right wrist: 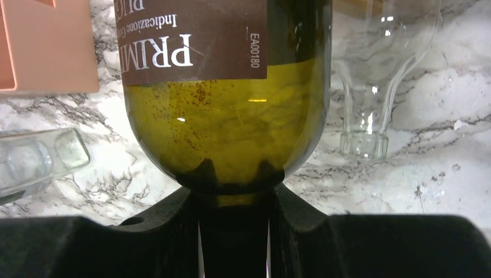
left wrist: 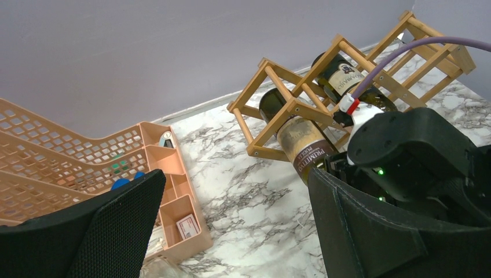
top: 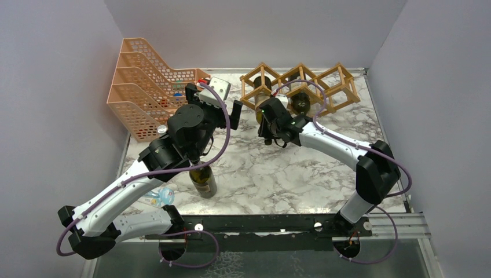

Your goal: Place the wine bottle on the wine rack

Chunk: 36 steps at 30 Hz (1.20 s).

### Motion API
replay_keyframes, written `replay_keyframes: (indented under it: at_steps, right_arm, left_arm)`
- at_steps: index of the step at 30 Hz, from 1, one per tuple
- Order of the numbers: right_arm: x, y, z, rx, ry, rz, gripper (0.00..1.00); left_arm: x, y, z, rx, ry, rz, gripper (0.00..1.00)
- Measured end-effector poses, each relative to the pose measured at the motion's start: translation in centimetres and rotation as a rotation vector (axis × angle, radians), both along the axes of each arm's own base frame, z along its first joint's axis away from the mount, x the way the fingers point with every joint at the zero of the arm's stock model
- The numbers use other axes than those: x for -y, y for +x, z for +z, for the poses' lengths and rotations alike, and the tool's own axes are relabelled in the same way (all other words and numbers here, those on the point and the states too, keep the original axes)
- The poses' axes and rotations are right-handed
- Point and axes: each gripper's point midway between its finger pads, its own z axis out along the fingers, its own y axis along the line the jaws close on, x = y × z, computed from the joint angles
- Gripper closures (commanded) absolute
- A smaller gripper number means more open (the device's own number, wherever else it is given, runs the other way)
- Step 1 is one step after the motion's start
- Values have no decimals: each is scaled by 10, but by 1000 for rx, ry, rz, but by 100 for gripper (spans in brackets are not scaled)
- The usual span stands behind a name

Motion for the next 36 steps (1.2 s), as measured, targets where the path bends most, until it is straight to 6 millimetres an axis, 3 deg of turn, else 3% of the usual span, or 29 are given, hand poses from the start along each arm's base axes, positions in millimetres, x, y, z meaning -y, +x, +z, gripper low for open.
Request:
replay_keyframes:
  at_steps: [10, 16, 24, 36]
  right_arm:
    - [-3, 32, 1, 12, 8, 8, 82]
    - [-6, 50, 2, 24, -3, 9, 70]
    - [-8, 56, 5, 40, 3, 14, 47]
    - [-10, 58, 15, 66, 16, 23, 35]
  left_arm:
    - [-1, -2, 2, 5, -7, -3, 1]
    - [-1, -2, 1, 4, -5, -3, 1]
    - [-1, -2, 1, 4, -5, -4, 1]
    - [-1, -1, 1, 4, -5, -3, 1]
